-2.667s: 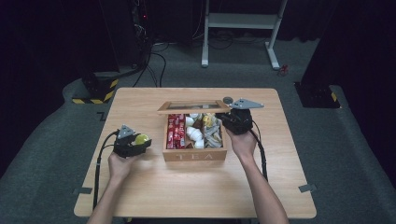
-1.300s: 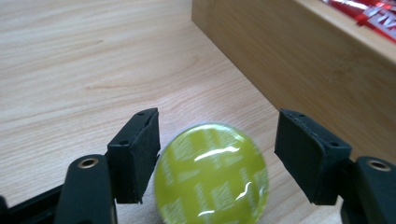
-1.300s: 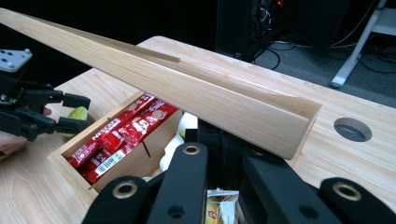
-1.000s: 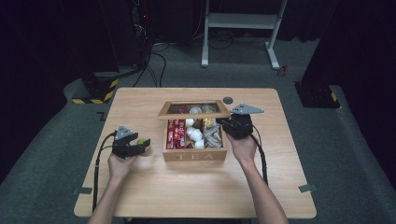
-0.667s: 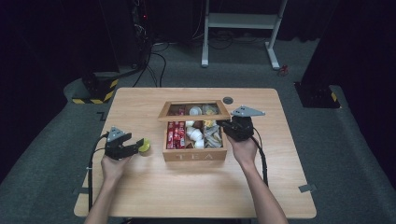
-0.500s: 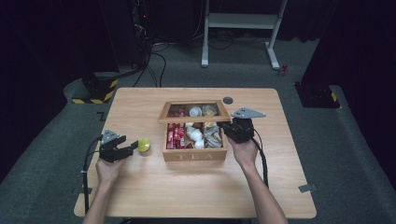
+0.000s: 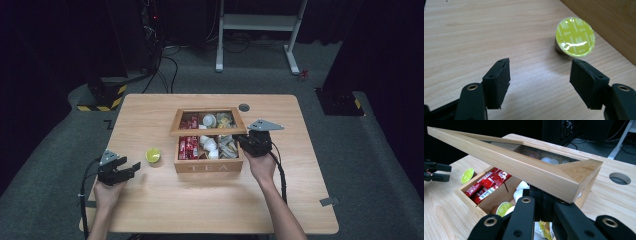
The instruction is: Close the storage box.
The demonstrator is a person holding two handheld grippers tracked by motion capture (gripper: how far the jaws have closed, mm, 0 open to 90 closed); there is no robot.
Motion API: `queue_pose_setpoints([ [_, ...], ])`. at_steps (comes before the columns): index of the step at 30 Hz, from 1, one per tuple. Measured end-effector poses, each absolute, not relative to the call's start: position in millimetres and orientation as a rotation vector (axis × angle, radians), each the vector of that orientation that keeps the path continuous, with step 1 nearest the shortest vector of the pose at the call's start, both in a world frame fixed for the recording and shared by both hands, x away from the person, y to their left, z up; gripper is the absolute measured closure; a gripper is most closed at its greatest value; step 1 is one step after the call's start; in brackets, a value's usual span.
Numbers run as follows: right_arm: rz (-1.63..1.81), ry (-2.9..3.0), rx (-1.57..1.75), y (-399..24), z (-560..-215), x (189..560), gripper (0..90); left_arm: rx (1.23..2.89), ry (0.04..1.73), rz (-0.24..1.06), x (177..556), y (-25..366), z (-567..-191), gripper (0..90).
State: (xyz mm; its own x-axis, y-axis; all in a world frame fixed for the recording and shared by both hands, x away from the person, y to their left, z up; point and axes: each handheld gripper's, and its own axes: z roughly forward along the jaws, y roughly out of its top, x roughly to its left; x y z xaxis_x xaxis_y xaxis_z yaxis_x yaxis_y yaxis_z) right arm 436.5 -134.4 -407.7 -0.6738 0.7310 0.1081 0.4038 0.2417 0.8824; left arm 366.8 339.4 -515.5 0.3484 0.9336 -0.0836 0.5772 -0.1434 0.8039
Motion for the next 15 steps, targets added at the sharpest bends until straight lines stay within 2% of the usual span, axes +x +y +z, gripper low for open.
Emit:
queue_pose_setpoints([
  [15,1.413,2.212,1.062,-136.2,-422.4,429.5,89.4,1.894,1.368,0.561,366.2,334.2,-528.4,31.4],
])
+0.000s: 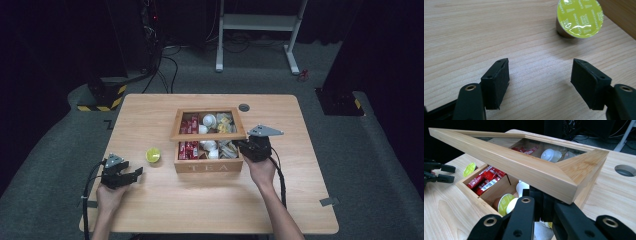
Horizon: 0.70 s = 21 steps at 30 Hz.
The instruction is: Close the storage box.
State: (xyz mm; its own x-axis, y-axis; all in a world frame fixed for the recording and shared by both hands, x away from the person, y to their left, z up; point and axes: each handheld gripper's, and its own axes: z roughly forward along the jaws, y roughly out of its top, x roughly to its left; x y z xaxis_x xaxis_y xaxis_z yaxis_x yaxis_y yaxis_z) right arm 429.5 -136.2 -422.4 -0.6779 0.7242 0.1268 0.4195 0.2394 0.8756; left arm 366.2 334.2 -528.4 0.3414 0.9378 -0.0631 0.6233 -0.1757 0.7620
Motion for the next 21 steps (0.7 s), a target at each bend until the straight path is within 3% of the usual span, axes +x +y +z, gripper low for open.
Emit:
queue_pose_setpoints([
  [21,1.416,2.244,1.092,-140.4,-446.4,417.3,88.5,1.927,1.376,0.605,366.1,328.1,-529.0,28.5],
])
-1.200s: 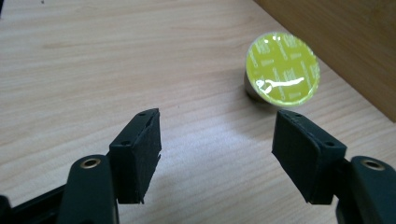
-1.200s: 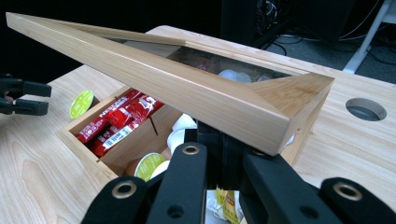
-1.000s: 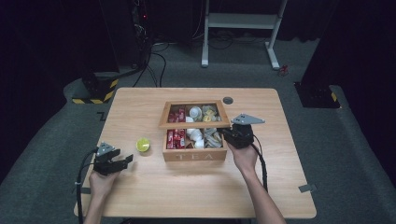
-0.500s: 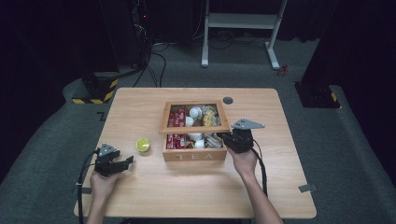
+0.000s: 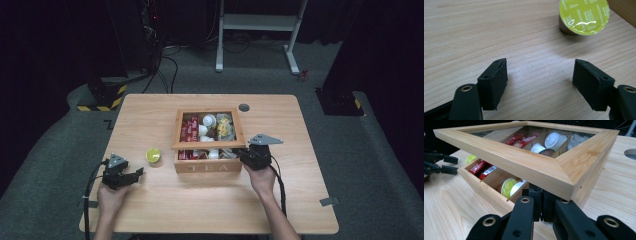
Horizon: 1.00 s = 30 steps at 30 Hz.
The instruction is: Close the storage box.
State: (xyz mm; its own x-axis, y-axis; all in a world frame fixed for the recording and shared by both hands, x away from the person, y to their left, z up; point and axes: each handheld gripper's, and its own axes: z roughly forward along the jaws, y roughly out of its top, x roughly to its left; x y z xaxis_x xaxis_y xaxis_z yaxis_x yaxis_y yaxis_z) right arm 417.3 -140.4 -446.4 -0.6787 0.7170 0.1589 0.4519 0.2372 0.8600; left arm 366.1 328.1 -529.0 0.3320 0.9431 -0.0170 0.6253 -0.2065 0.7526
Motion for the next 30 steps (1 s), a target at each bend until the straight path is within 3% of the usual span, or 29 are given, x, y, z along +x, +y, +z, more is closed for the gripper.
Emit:
queue_pose_setpoints([
  [30,1.399,2.266,1.103,-145.1,-464.0,402.7,88.6,1.937,1.374,0.618,366.1,326.8,-529.0,28.4],
])
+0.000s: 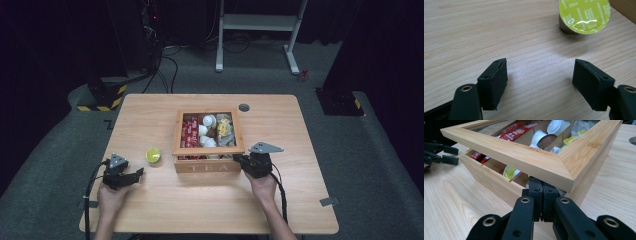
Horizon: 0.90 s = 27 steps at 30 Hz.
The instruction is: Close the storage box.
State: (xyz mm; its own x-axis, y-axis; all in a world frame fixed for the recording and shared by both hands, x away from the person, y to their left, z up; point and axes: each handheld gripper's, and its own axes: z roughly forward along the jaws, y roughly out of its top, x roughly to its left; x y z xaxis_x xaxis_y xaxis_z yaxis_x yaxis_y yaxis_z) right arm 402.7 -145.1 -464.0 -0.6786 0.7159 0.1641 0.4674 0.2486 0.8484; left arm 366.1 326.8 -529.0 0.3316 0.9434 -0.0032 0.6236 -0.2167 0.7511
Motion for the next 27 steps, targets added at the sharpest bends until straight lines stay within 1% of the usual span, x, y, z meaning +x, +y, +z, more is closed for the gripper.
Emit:
queue_pose_setpoints([
  [27,1.423,2.296,1.114,-147.7,-479.1,393.4,88.7,1.942,1.375,0.624,365.9,326.2,-528.8,27.8],
])
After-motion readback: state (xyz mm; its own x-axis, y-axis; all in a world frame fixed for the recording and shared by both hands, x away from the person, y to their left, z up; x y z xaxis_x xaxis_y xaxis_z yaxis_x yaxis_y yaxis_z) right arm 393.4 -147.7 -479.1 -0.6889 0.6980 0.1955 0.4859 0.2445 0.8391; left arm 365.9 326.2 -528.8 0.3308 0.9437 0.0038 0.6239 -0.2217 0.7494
